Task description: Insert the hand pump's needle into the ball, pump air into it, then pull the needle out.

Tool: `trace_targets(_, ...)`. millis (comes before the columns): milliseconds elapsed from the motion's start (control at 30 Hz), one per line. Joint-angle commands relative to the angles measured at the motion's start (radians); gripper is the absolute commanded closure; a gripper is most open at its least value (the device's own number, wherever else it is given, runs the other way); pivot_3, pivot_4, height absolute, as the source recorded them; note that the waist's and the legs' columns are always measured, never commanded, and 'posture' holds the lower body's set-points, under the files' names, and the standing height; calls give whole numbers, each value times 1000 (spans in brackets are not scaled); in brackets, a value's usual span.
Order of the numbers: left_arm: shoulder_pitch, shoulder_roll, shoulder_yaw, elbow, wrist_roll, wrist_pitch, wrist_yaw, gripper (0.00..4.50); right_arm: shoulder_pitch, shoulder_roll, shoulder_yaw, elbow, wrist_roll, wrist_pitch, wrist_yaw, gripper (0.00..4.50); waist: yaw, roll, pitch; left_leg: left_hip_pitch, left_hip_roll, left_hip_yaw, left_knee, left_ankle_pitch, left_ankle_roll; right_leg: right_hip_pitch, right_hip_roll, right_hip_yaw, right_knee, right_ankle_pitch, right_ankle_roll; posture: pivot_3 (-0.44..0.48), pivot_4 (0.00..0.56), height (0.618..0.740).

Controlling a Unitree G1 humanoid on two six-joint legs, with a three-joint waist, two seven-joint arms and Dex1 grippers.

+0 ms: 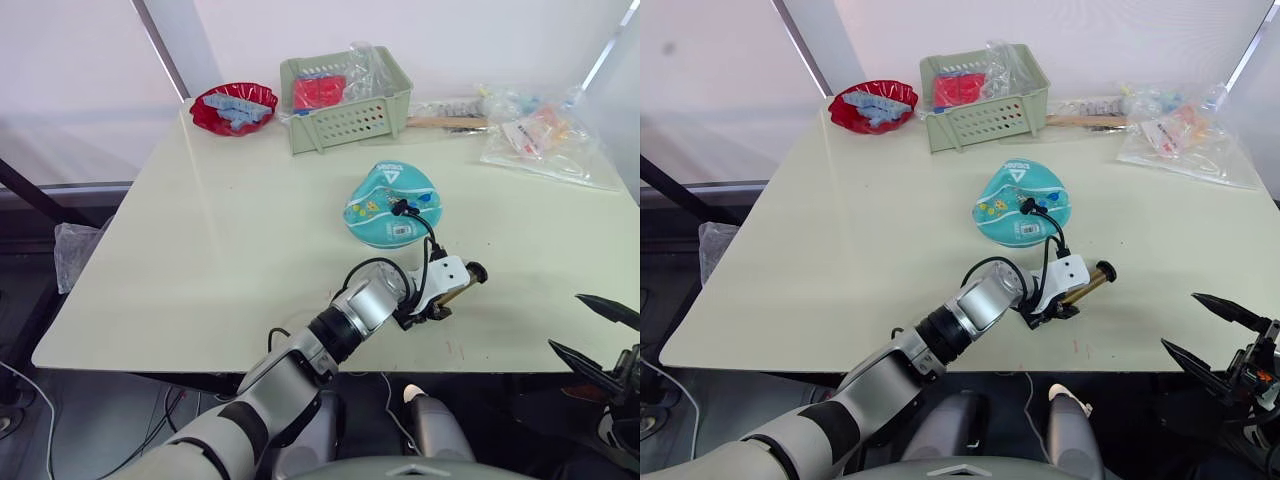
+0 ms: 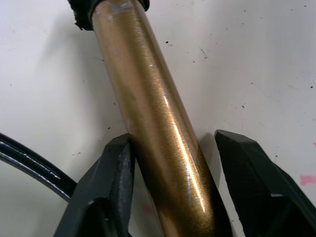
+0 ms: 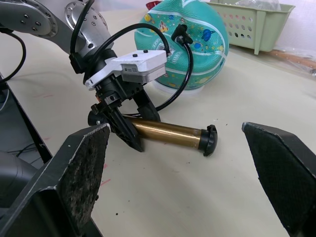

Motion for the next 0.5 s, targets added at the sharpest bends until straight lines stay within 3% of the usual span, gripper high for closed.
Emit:
trace_targets(33, 17, 42, 5, -68, 8, -60, -46, 3229, 4, 20, 4, -41, 15, 6, -21, 0, 0, 0, 0, 0, 0, 0, 0, 0, 0, 0, 0, 0, 0, 0, 0, 0, 150, 737)
trace_targets(67, 23, 54, 13, -87, 0, -69, -56, 3459, 3, 26, 7, -45, 9, 4, -31, 0, -1, 1, 0, 0, 0, 0, 0, 0, 0, 0, 0, 0, 0, 0, 0, 0, 150, 737)
trace_targets(233, 47, 108, 56, -147, -37, -128, -114, 3459, 9, 46, 23, -84, 10, 39, -79, 0, -1, 4, -2, 0, 1, 0, 0, 0, 0, 0, 0, 0, 0, 0, -1, 0, 150, 737)
trace_targets(500, 134, 169, 134, -293, -108, -204, -182, 3459, -31, 109, 72, -227, 91, 238, -318, 0, 0, 6, -3, 0, 0, 0, 0, 0, 0, -1, -1, 1, 0, 2, -5, 0, 150, 737)
